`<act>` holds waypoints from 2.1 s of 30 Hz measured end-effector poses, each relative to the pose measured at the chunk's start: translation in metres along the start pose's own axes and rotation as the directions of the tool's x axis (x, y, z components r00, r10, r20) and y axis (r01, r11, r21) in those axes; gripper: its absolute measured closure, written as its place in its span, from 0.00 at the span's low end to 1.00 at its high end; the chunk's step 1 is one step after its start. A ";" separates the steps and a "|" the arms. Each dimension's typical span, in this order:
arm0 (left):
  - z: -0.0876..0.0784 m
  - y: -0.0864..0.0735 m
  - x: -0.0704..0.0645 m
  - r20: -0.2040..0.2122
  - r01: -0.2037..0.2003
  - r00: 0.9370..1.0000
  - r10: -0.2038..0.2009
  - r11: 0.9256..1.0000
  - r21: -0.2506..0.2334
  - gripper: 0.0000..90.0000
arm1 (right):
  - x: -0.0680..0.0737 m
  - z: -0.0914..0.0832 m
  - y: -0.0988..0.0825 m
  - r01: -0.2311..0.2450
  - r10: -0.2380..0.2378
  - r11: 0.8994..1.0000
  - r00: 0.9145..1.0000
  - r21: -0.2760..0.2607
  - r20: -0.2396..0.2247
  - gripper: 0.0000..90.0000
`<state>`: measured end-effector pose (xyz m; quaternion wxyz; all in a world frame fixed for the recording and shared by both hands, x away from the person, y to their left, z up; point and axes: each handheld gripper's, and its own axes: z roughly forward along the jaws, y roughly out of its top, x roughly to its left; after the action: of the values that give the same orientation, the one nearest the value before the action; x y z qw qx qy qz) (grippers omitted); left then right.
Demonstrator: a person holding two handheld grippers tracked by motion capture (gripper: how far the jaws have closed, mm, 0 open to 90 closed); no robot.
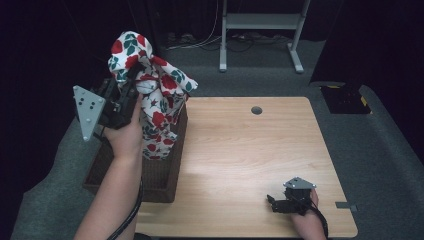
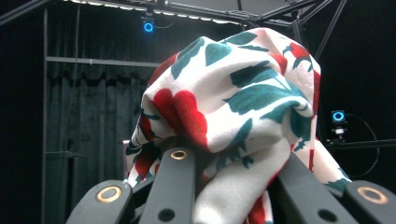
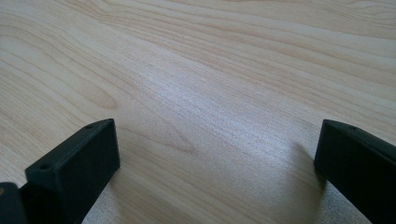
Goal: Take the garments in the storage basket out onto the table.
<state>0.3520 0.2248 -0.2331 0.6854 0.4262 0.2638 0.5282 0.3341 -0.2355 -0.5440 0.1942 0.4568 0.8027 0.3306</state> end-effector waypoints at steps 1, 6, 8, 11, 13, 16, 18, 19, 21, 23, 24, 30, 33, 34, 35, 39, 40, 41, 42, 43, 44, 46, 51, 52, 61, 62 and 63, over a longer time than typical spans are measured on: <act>0.000 0.000 0.000 0.000 0.000 1.000 0.000 1.000 0.000 0.89 | 0.000 0.000 0.000 0.000 0.000 1.000 1.000 0.000 0.000 0.00; 0.010 0.001 -0.015 0.028 0.009 1.000 -0.009 1.000 0.001 0.89 | 0.000 0.000 0.000 -0.001 0.001 1.000 1.000 0.000 0.000 0.00; 0.014 0.001 -0.020 0.039 0.010 0.999 -0.010 1.000 0.001 0.89 | 0.000 0.000 0.000 -0.001 0.001 1.000 1.000 0.000 0.000 0.00; 0.020 0.001 -0.031 0.057 0.018 0.998 -0.018 1.000 0.004 0.89 | 0.000 0.000 0.000 -0.002 0.002 1.000 1.000 0.001 0.000 0.00; 0.022 0.000 -0.034 0.062 0.021 0.998 -0.022 1.000 0.005 0.89 | 0.000 0.000 0.000 -0.001 0.001 1.000 1.000 0.000 0.000 0.00; 0.026 -0.001 -0.042 0.077 0.022 0.997 -0.023 1.000 0.009 0.89 | 0.000 0.000 0.000 -0.001 0.001 1.000 1.000 0.000 0.000 0.00; 0.029 -0.002 -0.047 0.087 0.021 0.996 -0.023 1.000 0.014 0.89 | 0.000 0.000 0.000 -0.001 0.001 1.000 1.000 0.000 0.000 0.00; 0.030 -0.002 -0.049 0.090 0.023 0.996 -0.024 1.000 0.015 0.89 | 0.000 0.000 0.000 -0.001 0.001 1.000 1.000 0.001 0.000 0.00; 0.032 -0.001 -0.052 0.097 0.025 0.995 -0.026 1.000 0.013 0.89 | 0.000 0.000 0.000 -0.003 0.003 1.000 1.000 0.000 0.000 0.00; 0.035 0.001 -0.057 0.107 0.023 0.994 -0.024 1.000 0.011 0.89 | 0.000 0.000 0.000 -0.004 0.004 1.000 1.000 0.000 0.000 0.00; 0.036 0.001 -0.059 0.112 0.024 0.993 -0.025 1.000 0.010 0.89 | 0.000 0.000 0.000 -0.004 0.004 1.000 1.000 0.000 0.000 0.00; 0.043 0.003 -0.072 0.141 0.031 0.989 -0.032 0.999 0.006 0.89 | 0.000 0.000 0.000 -0.004 0.004 1.000 1.000 -0.001 0.000 0.00; 0.047 0.002 -0.080 0.160 0.038 0.986 -0.039 0.999 0.011 0.89 | 0.000 0.000 0.000 -0.005 0.005 1.000 1.000 0.000 0.000 0.00; 0.049 0.002 -0.082 0.165 0.043 0.985 -0.045 0.999 0.011 0.89 | 0.000 0.000 0.000 -0.003 0.003 1.000 1.000 -0.002 0.000 0.00; 0.050 0.001 -0.087 0.176 0.042 0.983 -0.044 0.999 0.014 0.89 | 0.000 0.000 0.000 -0.003 0.003 1.000 1.000 -0.002 0.000 0.00; 0.054 -0.002 -0.094 0.191 0.050 0.980 -0.053 0.999 0.021 0.89 | 0.000 0.000 0.000 -0.003 0.003 1.000 1.000 -0.002 0.000 0.00; 0.055 -0.002 -0.096 0.195 0.051 0.979 -0.054 0.998 0.023 0.89 | 0.000 0.000 0.000 -0.007 0.007 1.000 1.000 0.000 -0.001 0.00; 0.056 -0.003 -0.099 0.200 0.052 0.978 -0.056 0.998 0.025 0.89 | 0.000 0.000 0.000 -0.004 0.004 1.000 1.000 -0.001 0.000 0.00; 0.057 -0.004 -0.101 0.204 0.054 0.977 -0.059 0.998 0.027 0.89 | 0.000 0.000 0.000 -0.003 0.003 1.000 1.000 -0.001 0.000 0.00; 0.058 -0.005 -0.103 0.209 0.057 0.976 -0.061 0.998 0.029 0.89 | 0.000 0.000 0.000 -0.003 0.003 1.000 1.000 -0.002 0.000 0.00; 0.059 -0.006 -0.106 0.213 0.057 0.975 -0.062 0.998 0.032 0.89 | 0.000 0.000 0.000 -0.004 0.004 1.000 1.000 -0.001 -0.001 0.00; 0.060 -0.008 -0.109 0.221 0.057 0.973 -0.064 0.998 0.037 0.89 | 0.000 0.000 0.000 -0.002 0.002 1.000 1.000 -0.002 0.000 0.00; 0.064 -0.016 -0.121 0.239 0.068 0.968 -0.080 0.996 0.055 0.89 | 0.000 0.000 0.000 -0.005 0.005 1.000 1.000 -0.001 0.000 0.00; 0.065 -0.018 -0.124 0.246 0.070 0.966 -0.083 0.996 0.060 0.89 | 0.000 0.000 0.000 -0.005 0.005 1.000 1.000 -0.001 0.000 0.00; 0.070 -0.031 -0.149 0.289 0.084 0.951 -0.107 0.992 0.091 0.89 | 0.000 0.000 0.000 -0.002 0.002 1.000 1.000 -0.001 -0.001 0.00; 0.071 -0.032 -0.151 0.293 0.082 0.950 -0.106 0.992 0.093 0.89 | 0.000 0.000 0.000 -0.002 0.002 1.000 1.000 -0.002 -0.001 0.00; 0.071 -0.033 -0.154 0.298 0.082 0.949 -0.107 0.992 0.094 0.89 | 0.000 0.000 0.000 -0.002 0.002 1.000 1.000 -0.002 -0.001 0.00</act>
<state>0.3797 0.0538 -0.2400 0.7244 0.5162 0.1971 0.4122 0.3341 -0.2353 -0.5440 0.1940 0.4574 0.8020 0.3316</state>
